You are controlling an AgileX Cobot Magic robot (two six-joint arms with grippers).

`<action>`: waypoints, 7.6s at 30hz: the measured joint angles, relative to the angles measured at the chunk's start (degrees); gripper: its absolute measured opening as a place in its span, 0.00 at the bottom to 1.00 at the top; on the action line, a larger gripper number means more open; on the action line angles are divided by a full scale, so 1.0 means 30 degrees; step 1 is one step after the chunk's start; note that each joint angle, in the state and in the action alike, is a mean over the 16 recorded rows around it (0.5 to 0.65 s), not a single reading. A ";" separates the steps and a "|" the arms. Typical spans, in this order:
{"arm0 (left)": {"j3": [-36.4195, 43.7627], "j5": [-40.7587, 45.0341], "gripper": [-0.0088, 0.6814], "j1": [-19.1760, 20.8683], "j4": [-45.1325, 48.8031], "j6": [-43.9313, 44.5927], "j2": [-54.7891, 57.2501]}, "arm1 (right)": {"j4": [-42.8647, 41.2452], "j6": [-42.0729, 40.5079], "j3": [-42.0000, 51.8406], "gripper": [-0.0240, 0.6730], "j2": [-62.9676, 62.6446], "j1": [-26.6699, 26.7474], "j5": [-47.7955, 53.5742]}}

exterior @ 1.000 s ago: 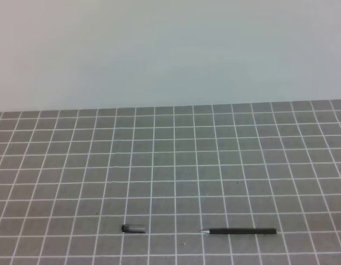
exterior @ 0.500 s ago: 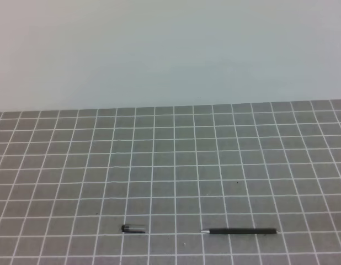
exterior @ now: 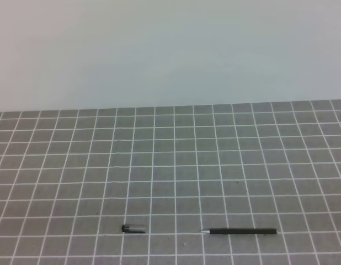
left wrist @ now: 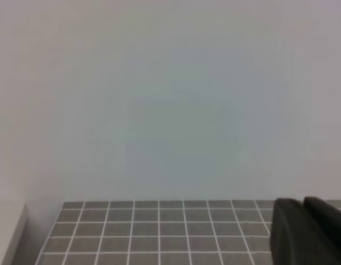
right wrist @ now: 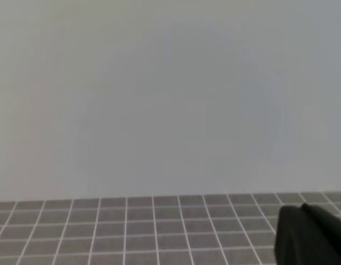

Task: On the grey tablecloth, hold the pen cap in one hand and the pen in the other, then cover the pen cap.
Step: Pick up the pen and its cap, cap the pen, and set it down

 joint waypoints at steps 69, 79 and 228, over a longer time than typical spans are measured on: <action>0.0506 -0.0333 0.01 -0.0069 -0.1384 0.1148 0.2422 | 0.4056 -2.0436 -2.2046 0.30 3.5555 1.0485 2.0024; 0.0611 -0.0415 0.01 -0.0069 -0.1384 0.1148 0.2422 | 0.2215 -2.0741 -2.2183 0.57 3.6620 1.1485 1.8137; -1.4073 0.6265 0.14 -0.9030 0.0811 2.3393 3.4894 | 0.1064 -1.3641 -2.6057 0.13 3.6494 1.1563 2.2507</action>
